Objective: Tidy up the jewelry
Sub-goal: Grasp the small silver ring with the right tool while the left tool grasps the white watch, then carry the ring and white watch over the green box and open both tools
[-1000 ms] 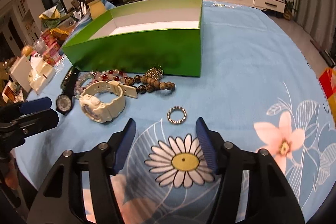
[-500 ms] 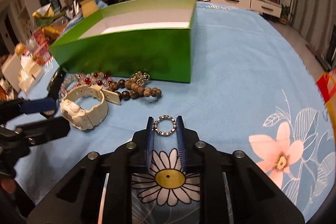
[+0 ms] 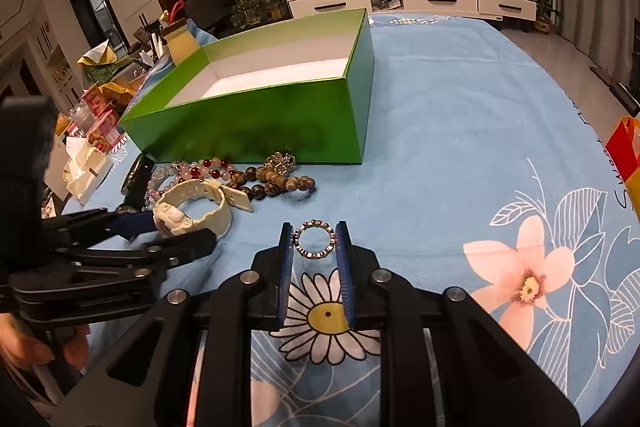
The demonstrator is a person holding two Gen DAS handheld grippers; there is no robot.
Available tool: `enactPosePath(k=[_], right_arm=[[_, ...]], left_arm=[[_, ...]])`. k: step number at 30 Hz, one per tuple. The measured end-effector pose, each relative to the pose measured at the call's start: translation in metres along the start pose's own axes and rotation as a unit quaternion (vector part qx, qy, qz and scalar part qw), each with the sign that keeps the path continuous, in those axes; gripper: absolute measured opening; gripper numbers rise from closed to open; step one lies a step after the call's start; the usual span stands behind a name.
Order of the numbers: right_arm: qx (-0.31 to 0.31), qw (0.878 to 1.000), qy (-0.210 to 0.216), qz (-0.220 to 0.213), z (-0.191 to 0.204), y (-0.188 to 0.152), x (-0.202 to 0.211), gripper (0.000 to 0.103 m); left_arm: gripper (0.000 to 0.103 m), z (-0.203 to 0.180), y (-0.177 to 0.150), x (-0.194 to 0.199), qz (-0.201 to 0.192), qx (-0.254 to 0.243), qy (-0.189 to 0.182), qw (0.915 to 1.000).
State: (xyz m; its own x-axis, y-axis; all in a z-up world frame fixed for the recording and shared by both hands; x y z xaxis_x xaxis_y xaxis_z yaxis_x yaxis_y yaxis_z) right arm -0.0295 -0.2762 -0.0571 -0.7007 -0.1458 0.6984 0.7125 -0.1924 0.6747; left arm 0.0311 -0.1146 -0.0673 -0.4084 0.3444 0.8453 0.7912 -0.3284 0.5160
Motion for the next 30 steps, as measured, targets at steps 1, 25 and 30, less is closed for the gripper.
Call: enactPosePath(k=[1,25,30], right_arm=[[-0.001,1.000,0.000,-0.001,-0.001,0.000,0.001,0.021],[0.003,1.000,0.007,-0.027,0.006,0.005,0.030,0.021],[0.007,0.999,0.010,-0.034,0.009,0.008,0.037,0.021]], left_arm=[[0.060,0.000,0.000,0.000,-0.002,0.000,0.002,1.0000],[0.058,0.003,-0.008,0.037,-0.035,0.011,-0.007,0.9993],[0.058,0.006,-0.007,0.053,-0.048,0.015,-0.007,0.9987]])
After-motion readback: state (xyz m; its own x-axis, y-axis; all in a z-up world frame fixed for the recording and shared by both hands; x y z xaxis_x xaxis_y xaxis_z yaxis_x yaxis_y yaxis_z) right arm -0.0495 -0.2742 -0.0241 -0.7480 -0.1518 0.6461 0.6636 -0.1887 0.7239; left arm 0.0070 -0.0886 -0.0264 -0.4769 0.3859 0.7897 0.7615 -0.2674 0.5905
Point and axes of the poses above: each gripper's, at about its wrist camera, not at the fingertips, and x roughly against the way its jaws point, z to its left, y to its top, the point moved 1 cm from there along -x, roughly the way its jaws point
